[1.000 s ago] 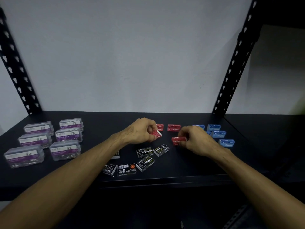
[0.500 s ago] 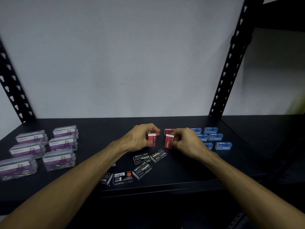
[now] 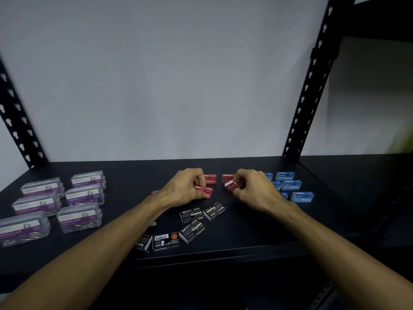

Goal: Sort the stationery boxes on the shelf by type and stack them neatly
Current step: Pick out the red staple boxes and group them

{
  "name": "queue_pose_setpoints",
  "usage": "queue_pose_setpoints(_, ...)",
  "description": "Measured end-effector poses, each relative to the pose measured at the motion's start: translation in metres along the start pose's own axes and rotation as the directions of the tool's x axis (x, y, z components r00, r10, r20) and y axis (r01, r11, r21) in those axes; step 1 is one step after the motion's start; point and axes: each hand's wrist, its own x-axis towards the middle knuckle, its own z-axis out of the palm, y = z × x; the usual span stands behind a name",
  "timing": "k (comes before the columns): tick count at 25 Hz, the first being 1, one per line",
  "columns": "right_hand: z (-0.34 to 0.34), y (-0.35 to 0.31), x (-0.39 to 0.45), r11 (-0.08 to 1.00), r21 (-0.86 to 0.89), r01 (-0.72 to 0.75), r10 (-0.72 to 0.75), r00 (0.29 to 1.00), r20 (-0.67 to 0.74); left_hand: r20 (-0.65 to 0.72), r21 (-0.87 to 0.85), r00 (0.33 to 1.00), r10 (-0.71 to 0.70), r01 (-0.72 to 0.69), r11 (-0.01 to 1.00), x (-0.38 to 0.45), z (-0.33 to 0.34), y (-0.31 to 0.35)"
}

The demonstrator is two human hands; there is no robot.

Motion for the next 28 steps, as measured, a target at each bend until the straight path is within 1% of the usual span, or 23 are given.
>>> queue_pose_setpoints(5,0.009,0.0,0.004,0.993,-0.11,0.045,-0.033,0.993,0.109,0.051,0.031,0.999,-0.011,0.01,0.999,-0.001,-0.001,-0.005)
queue_pose_setpoints(7,0.012,0.0,0.006,0.987,-0.144,0.072,-0.054,0.991,0.126,0.049,0.04,0.999,-0.012,0.01,0.999,0.002,0.001,-0.005)
queue_pose_setpoints(13,0.012,0.0,0.014,0.971,-0.21,0.116,-0.095,0.99,0.108,0.001,0.053,1.0,-0.008,0.008,0.999,0.013,0.01,-0.003)
queue_pose_setpoints(28,0.018,0.009,0.024,0.968,-0.204,0.149,-0.136,0.988,0.077,-0.033,0.031,0.999,0.034,-0.033,0.999,0.026,0.024,-0.001)
